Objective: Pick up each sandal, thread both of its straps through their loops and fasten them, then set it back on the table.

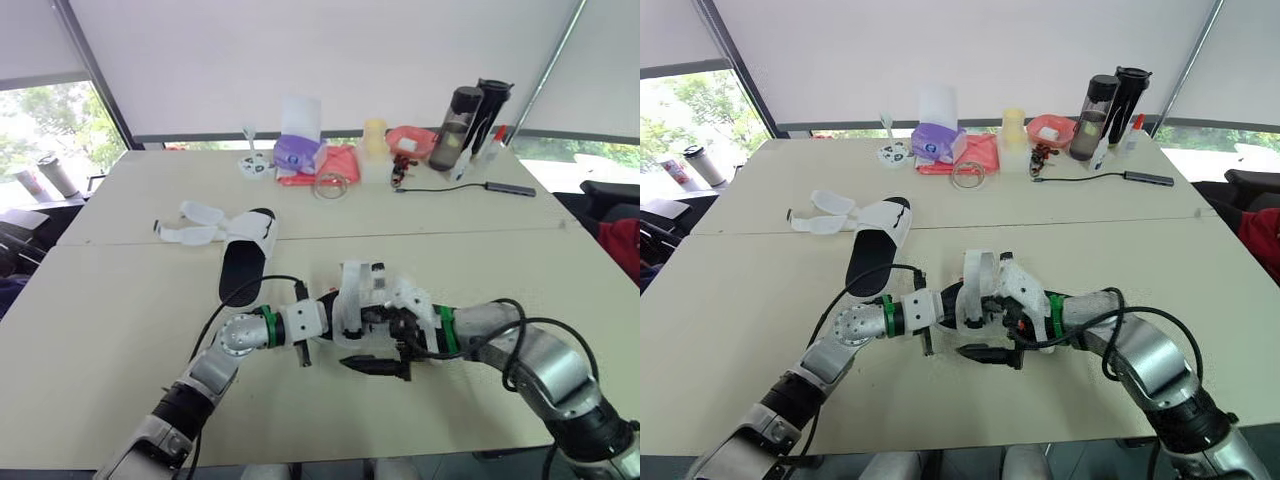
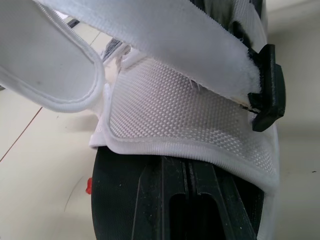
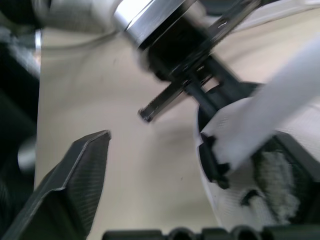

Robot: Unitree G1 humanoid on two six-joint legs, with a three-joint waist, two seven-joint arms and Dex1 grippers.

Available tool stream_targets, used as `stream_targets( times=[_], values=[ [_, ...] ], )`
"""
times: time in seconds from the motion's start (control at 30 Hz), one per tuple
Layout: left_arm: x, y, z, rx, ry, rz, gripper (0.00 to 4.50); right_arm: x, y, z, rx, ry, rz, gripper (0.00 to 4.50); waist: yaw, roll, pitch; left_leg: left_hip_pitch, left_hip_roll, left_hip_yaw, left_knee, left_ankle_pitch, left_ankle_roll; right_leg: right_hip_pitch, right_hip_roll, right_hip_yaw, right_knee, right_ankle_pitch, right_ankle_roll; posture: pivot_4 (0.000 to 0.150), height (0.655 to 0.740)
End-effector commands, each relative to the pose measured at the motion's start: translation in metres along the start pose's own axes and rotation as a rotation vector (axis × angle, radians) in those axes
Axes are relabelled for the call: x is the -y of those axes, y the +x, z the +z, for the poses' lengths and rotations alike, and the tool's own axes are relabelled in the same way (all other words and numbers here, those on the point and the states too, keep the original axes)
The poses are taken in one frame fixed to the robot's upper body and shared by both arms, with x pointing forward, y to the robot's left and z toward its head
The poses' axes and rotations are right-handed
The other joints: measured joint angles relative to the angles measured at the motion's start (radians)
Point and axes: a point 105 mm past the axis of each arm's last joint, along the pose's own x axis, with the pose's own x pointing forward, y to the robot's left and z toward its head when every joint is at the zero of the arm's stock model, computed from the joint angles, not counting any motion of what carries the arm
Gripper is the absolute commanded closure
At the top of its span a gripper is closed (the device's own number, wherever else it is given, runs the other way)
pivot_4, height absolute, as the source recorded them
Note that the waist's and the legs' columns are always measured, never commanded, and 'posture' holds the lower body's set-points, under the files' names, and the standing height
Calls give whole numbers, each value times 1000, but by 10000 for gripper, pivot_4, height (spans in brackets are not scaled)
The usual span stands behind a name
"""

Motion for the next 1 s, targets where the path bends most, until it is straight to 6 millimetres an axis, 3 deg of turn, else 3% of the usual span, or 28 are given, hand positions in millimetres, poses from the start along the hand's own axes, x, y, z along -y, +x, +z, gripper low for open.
stream_targets(
  times=[0.03,0.17,0.23,0.53,0.8,1.0],
  values=[
    [15,-17,-46,-182,-87,-27,45000,7,-22,15,99,56,-111,1529,0,0,1,0,-1,0,0,0,0,-1,0,0,2,0,0,1500,7400],
    [15,-16,-46,-179,-84,-42,45000,-17,-26,9,101,101,-72,1529,1,3,2,1,-1,1,1,0,0,-3,-1,0,7,0,0,1500,7400],
    [13,-14,-45,-176,-80,-49,45000,-18,-26,9,142,174,-85,1529,1,3,2,1,0,1,1,0,0,-3,-1,-1,8,0,0,1500,7400],
    [11,-10,-44,-167,-72,-61,45000,3,-15,28,235,368,-76,1529,-2,6,10,-2,0,2,1,0,0,-3,-3,-2,5,0,0,1500,7400],
    [13,-10,-45,-167,-79,-47,45000,15,1,32,210,377,-77,1529,1,8,11,-1,-2,3,1,0,1,-7,-5,-4,6,0,0,1500,7400],
    [13,-10,-46,-167,-83,-38,45000,16,5,30,197,372,-77,28592,2,8,11,0,-2,3,2,1,1,-6,-3,-4,8,1,0,1500,7400]
  ],
)
